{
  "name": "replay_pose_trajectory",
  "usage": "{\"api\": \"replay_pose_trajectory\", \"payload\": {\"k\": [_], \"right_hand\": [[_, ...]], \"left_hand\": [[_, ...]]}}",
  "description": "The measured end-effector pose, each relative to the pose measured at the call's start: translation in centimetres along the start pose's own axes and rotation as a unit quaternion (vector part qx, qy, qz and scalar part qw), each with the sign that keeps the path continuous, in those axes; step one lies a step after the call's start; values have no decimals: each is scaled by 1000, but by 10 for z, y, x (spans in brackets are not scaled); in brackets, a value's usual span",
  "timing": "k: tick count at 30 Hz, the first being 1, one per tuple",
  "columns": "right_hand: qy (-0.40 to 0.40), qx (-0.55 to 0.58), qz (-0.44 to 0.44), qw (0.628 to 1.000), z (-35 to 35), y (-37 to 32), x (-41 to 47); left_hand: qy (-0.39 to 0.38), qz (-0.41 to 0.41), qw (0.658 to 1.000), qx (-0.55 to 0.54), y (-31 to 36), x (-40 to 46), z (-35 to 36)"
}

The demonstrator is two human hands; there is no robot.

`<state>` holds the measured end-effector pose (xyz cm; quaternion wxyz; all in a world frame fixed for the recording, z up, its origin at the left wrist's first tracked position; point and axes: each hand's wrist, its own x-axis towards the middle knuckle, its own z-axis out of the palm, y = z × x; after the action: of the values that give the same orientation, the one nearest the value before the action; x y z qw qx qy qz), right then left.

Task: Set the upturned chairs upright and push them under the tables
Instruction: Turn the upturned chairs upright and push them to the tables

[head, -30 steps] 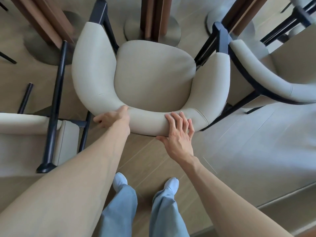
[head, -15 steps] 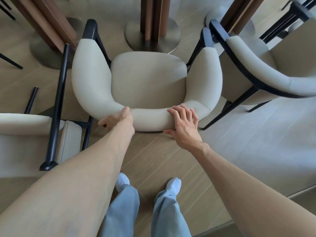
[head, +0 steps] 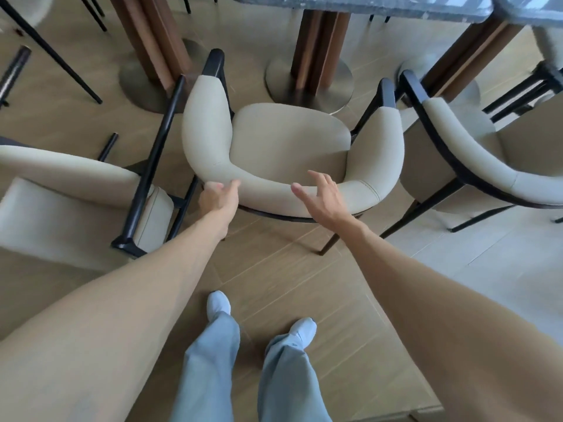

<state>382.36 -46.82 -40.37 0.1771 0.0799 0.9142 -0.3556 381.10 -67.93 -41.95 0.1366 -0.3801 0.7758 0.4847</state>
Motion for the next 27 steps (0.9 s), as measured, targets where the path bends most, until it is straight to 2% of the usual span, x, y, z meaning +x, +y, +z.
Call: {"api": "replay_pose_trajectory", "payload": {"k": [5, 10, 17, 22, 27], "right_hand": [[13, 151, -33, 988, 8, -96, -29], [-17, 171, -44, 984, 36, -164, -78], [1, 126, -30, 992, 109, -220, -128], [-72, 79, -4, 994, 194, -254, -151], [-140, 29, 25, 989, 270, -282, -138]], "left_hand": [[-66, 182, 980, -51, 11, -36, -84], [-76, 279, 956, -44, -23, -48, -194], [-37, 213, 976, -14, -124, -16, -344], [-15, 133, 991, -2, -179, 13, -420], [23, 54, 998, 2, -212, 50, -459]]}}
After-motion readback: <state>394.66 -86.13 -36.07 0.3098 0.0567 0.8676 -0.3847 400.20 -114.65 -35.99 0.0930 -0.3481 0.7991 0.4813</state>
